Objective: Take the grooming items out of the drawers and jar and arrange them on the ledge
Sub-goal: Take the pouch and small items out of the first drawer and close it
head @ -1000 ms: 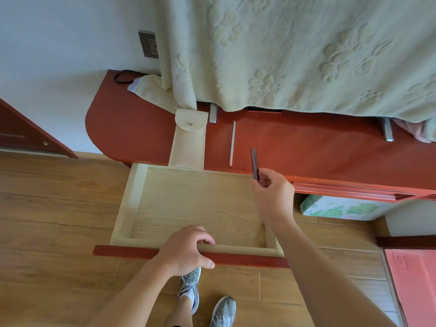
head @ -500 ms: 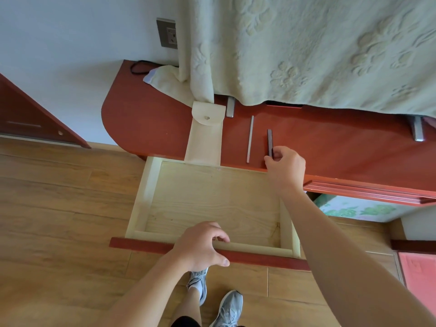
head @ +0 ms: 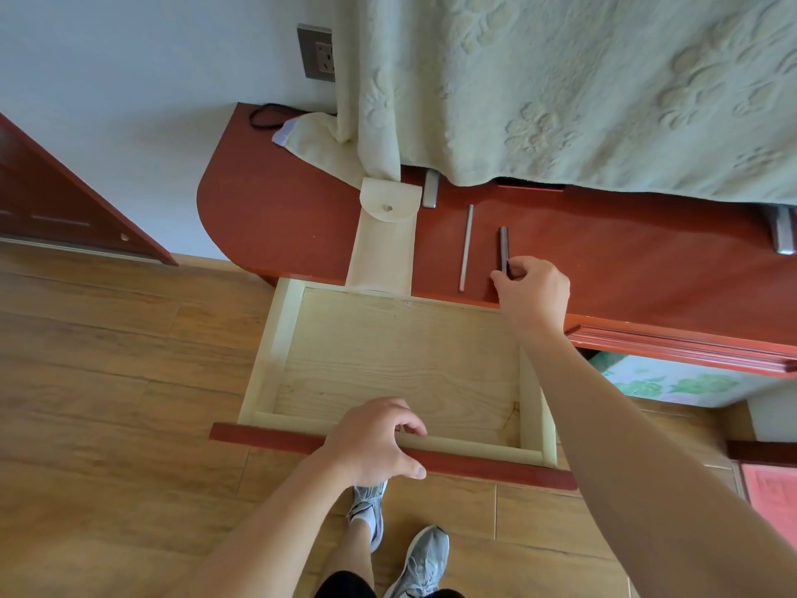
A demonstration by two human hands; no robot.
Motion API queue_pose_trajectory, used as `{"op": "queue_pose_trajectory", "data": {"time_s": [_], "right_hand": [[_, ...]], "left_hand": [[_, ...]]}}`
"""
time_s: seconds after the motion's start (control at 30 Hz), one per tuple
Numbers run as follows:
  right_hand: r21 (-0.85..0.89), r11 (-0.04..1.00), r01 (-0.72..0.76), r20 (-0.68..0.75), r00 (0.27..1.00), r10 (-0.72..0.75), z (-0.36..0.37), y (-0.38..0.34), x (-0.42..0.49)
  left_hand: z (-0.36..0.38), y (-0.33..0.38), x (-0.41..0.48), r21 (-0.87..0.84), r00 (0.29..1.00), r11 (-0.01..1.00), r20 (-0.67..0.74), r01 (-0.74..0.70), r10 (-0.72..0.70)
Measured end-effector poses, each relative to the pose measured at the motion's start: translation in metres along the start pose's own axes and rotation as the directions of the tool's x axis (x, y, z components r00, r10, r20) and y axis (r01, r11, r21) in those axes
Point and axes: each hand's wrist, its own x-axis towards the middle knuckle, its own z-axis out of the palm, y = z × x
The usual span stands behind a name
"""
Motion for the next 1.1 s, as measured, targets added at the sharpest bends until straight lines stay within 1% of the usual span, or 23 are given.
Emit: {"op": "queue_pose_trajectory", "data": {"time_s": [0.2, 0.3, 0.53, 0.6, 0.7, 0.9, 1.0, 1.1], "right_hand": [[0.052, 0.998, 0.029, -0.014, 0.999, -0.029, -0.013, 0.003, -0.018], [0.064, 0.993, 0.098, -0.01, 0.995, -0.098, -0.026, 0.004, -0.046], [0.039, 0.984, 0.173, 0.131, 0.975, -0.177, -0.026, 0.033, -0.137], [0.039, 0.98, 0.196, 0.182, 0.963, -0.199, -0.023, 0.046, -0.158], [0.043, 0.981, 0.19, 0.233, 0.953, -0.195, -0.023, 0.066, -0.18], [0.01, 0.978, 0.207, 0.339, 0.92, -0.198, -0.024, 0.091, -0.198], [0.011, 0.976, 0.217, 0.359, 0.91, -0.207, -0.024, 0.094, -0.203], [0.009, 0.976, 0.219, 0.356, 0.911, -0.208, -0.023, 0.096, -0.205]], "left_hand": [[0.001, 0.0, 0.0, -0.002, 1.0, 1.0, 0.005, 0.011, -0.011], [0.0, 0.001, -0.001, -0.003, 1.0, 1.0, 0.007, 0.015, -0.015], [0.001, 0.002, -0.004, 0.006, 1.0, 1.0, -0.016, -0.002, 0.002], [0.002, 0.001, -0.006, 0.016, 0.999, 1.0, -0.04, -0.005, 0.005], [0.003, -0.001, -0.011, 0.029, 0.996, 1.0, -0.087, -0.01, 0.013], [0.009, -0.006, -0.023, 0.034, 0.981, 0.998, -0.19, -0.045, 0.051], [0.006, -0.013, -0.033, 0.082, 0.972, 0.996, -0.226, -0.044, 0.061], [0.0, -0.027, -0.047, 0.116, 0.958, 0.993, -0.285, -0.002, 0.035]]}}
